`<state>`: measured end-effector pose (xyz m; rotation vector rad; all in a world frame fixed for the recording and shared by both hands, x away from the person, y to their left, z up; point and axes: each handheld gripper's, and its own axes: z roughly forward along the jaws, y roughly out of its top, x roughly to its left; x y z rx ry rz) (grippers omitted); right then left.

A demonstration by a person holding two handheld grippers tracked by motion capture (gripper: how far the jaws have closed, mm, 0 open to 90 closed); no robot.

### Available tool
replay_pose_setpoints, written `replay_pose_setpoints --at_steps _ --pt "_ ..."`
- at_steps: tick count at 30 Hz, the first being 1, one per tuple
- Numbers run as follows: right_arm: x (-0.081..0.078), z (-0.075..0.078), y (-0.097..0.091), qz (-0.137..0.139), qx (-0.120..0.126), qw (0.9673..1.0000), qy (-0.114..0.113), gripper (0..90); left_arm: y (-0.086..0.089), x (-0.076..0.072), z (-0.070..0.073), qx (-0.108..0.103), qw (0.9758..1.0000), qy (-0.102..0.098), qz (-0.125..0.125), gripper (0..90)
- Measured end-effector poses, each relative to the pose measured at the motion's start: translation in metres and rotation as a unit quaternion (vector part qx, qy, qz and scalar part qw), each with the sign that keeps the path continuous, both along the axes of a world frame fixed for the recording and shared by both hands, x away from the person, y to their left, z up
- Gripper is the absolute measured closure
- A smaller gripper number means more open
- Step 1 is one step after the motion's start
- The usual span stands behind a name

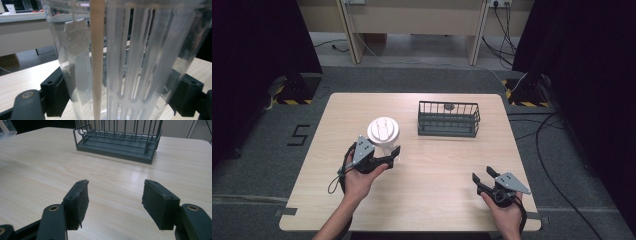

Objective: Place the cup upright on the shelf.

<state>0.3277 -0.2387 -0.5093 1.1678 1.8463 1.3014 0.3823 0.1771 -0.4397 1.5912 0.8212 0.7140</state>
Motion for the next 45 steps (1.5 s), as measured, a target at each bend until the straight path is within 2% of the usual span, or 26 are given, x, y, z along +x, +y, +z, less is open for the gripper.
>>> replay_pose_setpoints --at_steps 19,29,33,45 --pt "-0.002 0.000 -0.006 -0.010 0.001 0.9999 0.000 38.1 -0.046 0.030 0.010 0.022 0.9990 0.001 -0.039 17.1" --pt "-0.002 0.000 -0.006 -0.010 0.001 1.0000 0.001 38.2 -0.062 0.045 0.020 0.029 0.9984 -0.006 -0.047 17.1" --pt "-0.002 0.000 -0.005 -0.009 0.002 1.0000 0.002 38.3 -0.066 0.050 0.023 0.027 0.9985 -0.008 -0.048 17.1" --pt "-0.003 0.000 -0.006 -0.007 0.003 1.0000 0.002 38.3 -0.088 0.078 0.037 0.022 0.9984 -0.015 -0.050 17.1"
